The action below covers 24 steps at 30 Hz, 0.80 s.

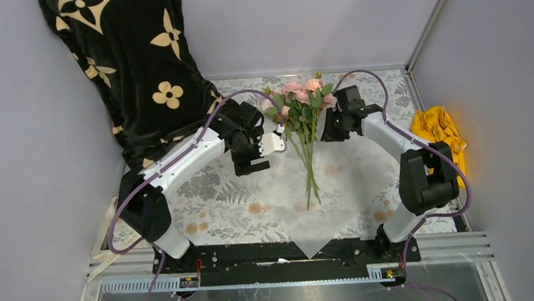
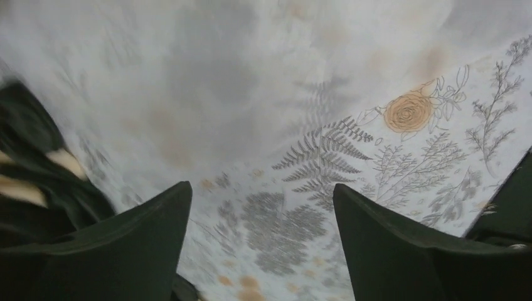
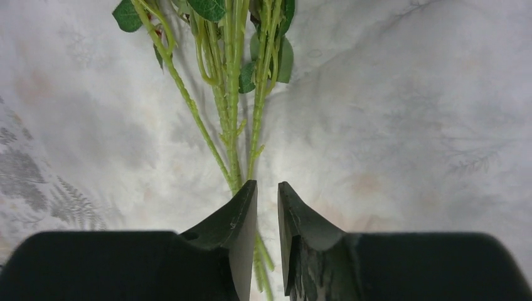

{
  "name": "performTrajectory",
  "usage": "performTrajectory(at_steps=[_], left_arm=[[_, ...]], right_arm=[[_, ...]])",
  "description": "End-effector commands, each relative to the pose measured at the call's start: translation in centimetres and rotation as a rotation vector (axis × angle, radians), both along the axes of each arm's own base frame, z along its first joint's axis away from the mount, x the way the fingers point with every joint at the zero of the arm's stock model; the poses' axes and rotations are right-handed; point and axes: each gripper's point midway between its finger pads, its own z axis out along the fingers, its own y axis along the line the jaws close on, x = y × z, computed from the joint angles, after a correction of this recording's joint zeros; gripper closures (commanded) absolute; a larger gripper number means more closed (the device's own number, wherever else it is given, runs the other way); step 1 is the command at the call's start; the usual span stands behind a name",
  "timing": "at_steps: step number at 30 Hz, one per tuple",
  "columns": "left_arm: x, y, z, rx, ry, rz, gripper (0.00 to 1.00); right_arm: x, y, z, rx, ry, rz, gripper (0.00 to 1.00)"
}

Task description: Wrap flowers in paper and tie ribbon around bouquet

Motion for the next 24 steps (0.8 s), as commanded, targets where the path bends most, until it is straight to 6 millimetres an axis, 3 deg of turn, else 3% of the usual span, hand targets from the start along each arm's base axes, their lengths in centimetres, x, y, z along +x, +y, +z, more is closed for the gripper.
performTrajectory(at_steps=[1, 3, 6, 8, 11, 13, 16, 20, 24], left_arm=[[1.7, -3.7, 1.8, -0.273, -0.063, -0.255, 0.03], [1.2, -6.0, 2.5, -0.389, -0.133, -0.230, 0.01], [-4.0, -8.9, 1.4, -0.465, -0.169, -0.379, 0.01], [-8.4, -9.8, -1.0, -0.468, -0.173, -0.555, 0.02], [-15.1, -9.1, -6.0, -0.438, -0.130, -0.801, 0.12], [-17.8, -9.5, -7.8, -0.425, -0.148, -0.878, 0.16], [-19.2, -11.2, -8.6, -0.429, -0.126, -0.847, 0.23], [-19.3, -13.7, -9.6, -0.370, -0.207, -0.884, 0.23], [-21.7, -15.1, -10.1, -0.399, -0.254, -0.963, 0.23]], right_arm=[[-1.9, 0.0, 1.7, 0.057, 0.168, -0.110, 0.73], [-3.1, 0.5, 2.8, 0.087, 0.203, -0.129, 0.72], [-4.0, -0.4, 4.0, 0.044, 0.181, -0.129, 0.66], [-4.9, -0.7, 3.9, 0.033, 0.173, -0.096, 0.63], [-7.0, 0.3, 2.7, 0.069, 0.157, -0.026, 0.62], [-8.5, 1.2, 2.1, 0.091, 0.135, 0.030, 0.60], [-10.4, 1.4, 1.9, 0.106, 0.098, 0.071, 0.59], [-13.3, 1.4, 2.5, 0.150, 0.071, 0.077, 0.59], [-15.4, 0.8, 1.9, 0.177, 0.059, 0.062, 0.59]])
